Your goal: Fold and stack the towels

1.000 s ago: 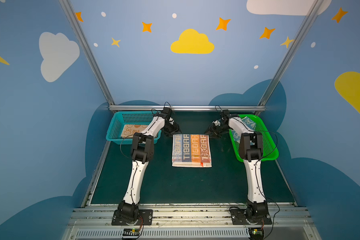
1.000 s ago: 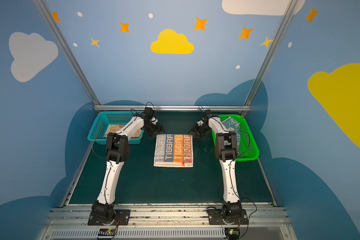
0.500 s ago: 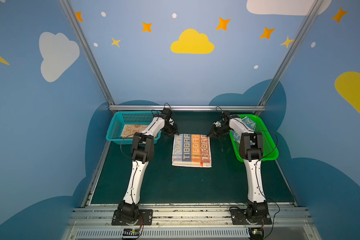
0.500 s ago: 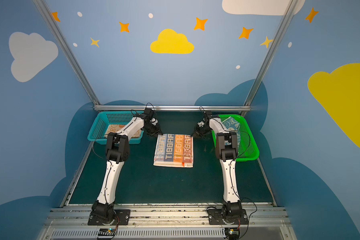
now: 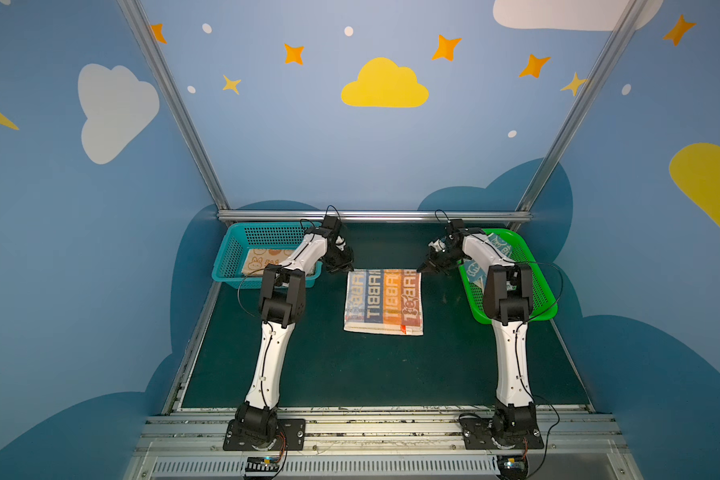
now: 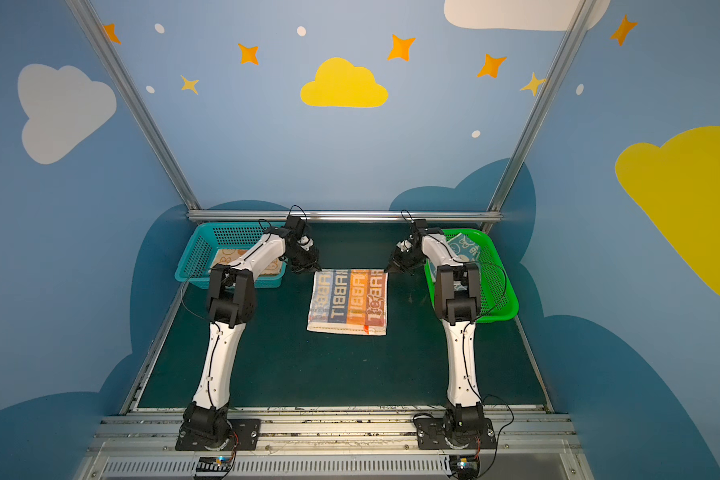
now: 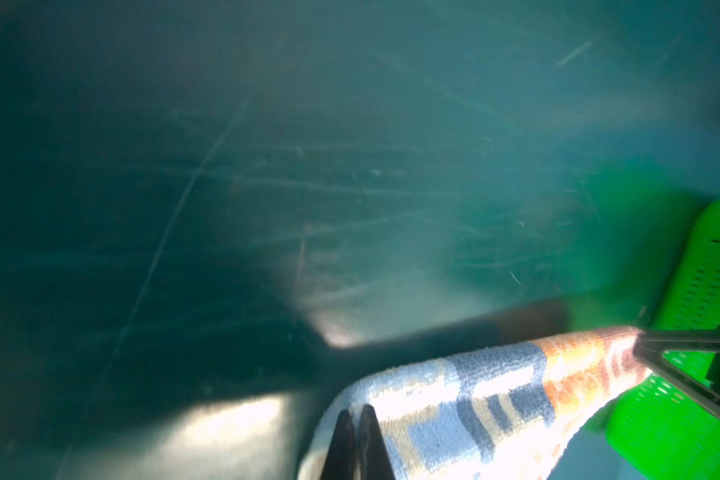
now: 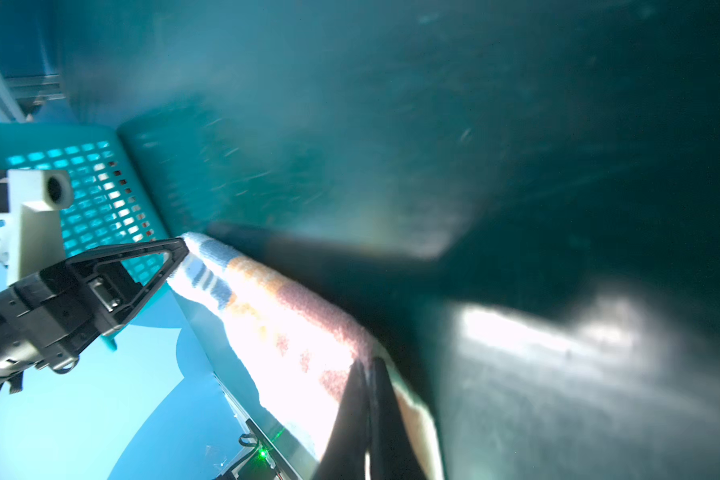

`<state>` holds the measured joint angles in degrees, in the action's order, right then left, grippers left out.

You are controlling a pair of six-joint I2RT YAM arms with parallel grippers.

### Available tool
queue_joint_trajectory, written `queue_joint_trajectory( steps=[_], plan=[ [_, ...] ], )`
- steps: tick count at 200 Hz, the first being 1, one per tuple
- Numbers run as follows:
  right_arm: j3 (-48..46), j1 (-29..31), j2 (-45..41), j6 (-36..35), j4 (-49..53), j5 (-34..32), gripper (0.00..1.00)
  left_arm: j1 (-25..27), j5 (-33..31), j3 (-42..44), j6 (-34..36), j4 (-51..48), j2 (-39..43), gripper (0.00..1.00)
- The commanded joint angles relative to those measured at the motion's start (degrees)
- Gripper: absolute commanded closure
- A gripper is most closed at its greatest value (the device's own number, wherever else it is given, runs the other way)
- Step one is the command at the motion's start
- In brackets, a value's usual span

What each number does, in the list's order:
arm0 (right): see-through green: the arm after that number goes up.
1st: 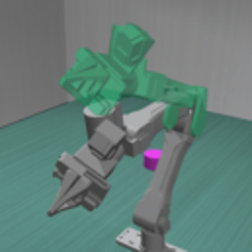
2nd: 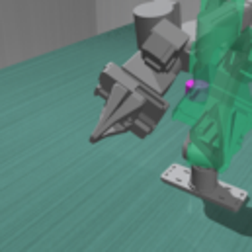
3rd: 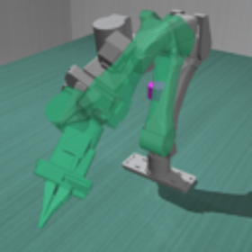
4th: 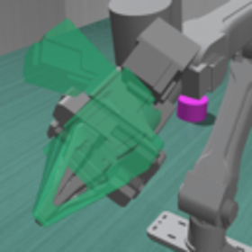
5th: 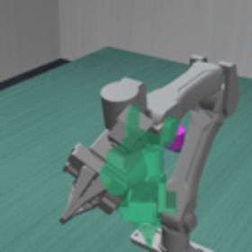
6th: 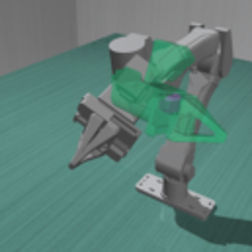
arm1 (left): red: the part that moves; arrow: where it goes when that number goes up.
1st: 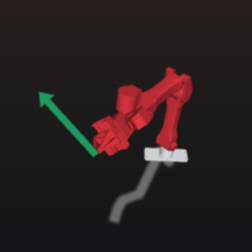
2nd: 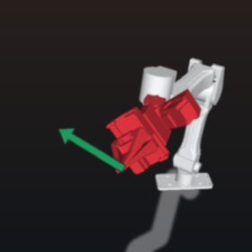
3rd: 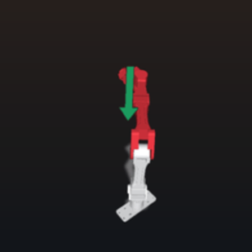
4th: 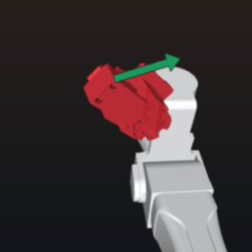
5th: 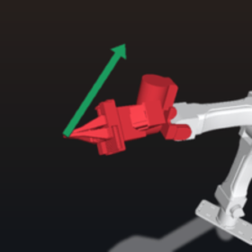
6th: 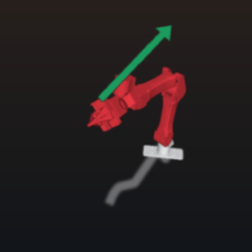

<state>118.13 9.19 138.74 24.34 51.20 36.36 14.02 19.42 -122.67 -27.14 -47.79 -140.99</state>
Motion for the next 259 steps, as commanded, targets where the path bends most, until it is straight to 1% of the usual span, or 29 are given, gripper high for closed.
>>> queue_joint_trajectory(
  steps=[1, 17, 28, 38, 66, 75, 85, 98, 105, 110, 120, 133, 140, 143, 164, 179, 192, 205, 237, 259],
  plan=[
    [-1.61, -0.65, -3.48, -1.44, -0.48, -2.13, 1.0, -0.65, -1.51, 3.68, 0.59, 3.01, 5.46, 0.96],
    [-0.55, -0.56, -1.98, -1.41, 0.47, -1.4, 0.98, -0.62, -0.81, 3.9, 0.68, 3.12, 4.79, 0.92],
    [-0.52, -0.42, -1.4, -1.26, 0.32, -1.15, 0.92, -0.63, -0.35, 3.32, 0.93, 2.53, 3.77, 0.88],
    [-0.7, -0.25, -1.21, -1.15, -0.02, -1.18, 0.87, -0.66, -0.17, 3.22, 0.89, 2.61, 3.03, 0.8],
    [0.18, -0.05, -0.71, -1.4, 0.6, -1.16, 0.67, -0.66, 0.3, 2.25, 1.01, 1.98, 1.33, 0.66],
    [0.35, -0.05, -1.04, -1.67, 0.98, -1.31, 0.6, -0.66, 0.32, 1.73, 1.24, 1.21, 1.16, 0.63],
    [0.34, 0.06, -1.89, -2.03, 1.5, -1.91, 0.49, -0.66, 0.14, 1.65, 1.28, 1.03, 1.75, 0.59],
    [-0.42, 0.07, -3.76, -2.1, 1.81, -2.66, 0.41, -0.62, 0.18, 2.24, 0.84, 1.45, 3.54, 0.46],
    [-1.67, 0.07, -5.27, -1.71, 1.07, -2.44, 0.37, -0.6, 0.51, 2.77, 0.54, 2.0, 4.84, 0.42],
    [-2.72, 0.04, -6.39, -1.24, 0.09, -1.9, 0.33, -0.57, 0.91, 3.22, 0.14, 2.64, 5.74, 0.4],
    [-5.16, 0.13, -8.35, 0.08, -2.75, 0.04, 0.26, -0.25, 1.44, 3.93, -0.55, 3.74, 7.58, 0.31],
    [-7.04, 0.34, -9.52, 1.78, -5.89, 3.1, 0.21, 0.36, 1.38, 4.34, -1.63, 4.55, 9.65, 0.15],
    [-7.24, 0.62, -9.59, 2.36, -6.72, 4.07, 0.2, 0.82, 1.53, 4.88, -2.52, 5.4, 10.53, 0.03],
    [-7.15, 0.8, -9.52, 2.6, -7.01, 4.33, 0.2, 1.0, 1.64, 5.14, -2.88, 6.07, 10.82, 0.01],
    [-6.85, 2.03, -8.7, 3.71, -8.88, 5.1, 0.18, 2.62, 4.11, 5.16, -5.0, 7.98, 10.89, 0.0],
    [-6.42, 2.65, -8.09, 4.82, -9.91, 5.78, 0.18, 3.65, 4.49, 5.59, -6.08, 9.07, 10.6, 0.0],
    [-6.36, 2.91, -7.1, 6.66, -12.6, 7.54, 0.17, 4.22, 5.51, 6.56, -7.68, 11.59, 9.79, 0.0],
    [-4.74, 3.16, -5.04, 7.94, -13.85, 9.12, 0.17, 4.62, 6.8, 5.71, -8.69, 12.04, 7.8, 0.0],
    [-2.16, 3.29, -0.6, 9.35, -14.54, 9.96, 0.17, 4.65, 6.25, 5.67, -8.62, 12.95, 4.48, 0.0],
    [-1.69, 2.99, 1.71, 9.02, -14.4, 9.96, 0.16, 4.1, 5.69, 6.48, -7.9, 13.05, 2.68, 0.0]
  ],
)
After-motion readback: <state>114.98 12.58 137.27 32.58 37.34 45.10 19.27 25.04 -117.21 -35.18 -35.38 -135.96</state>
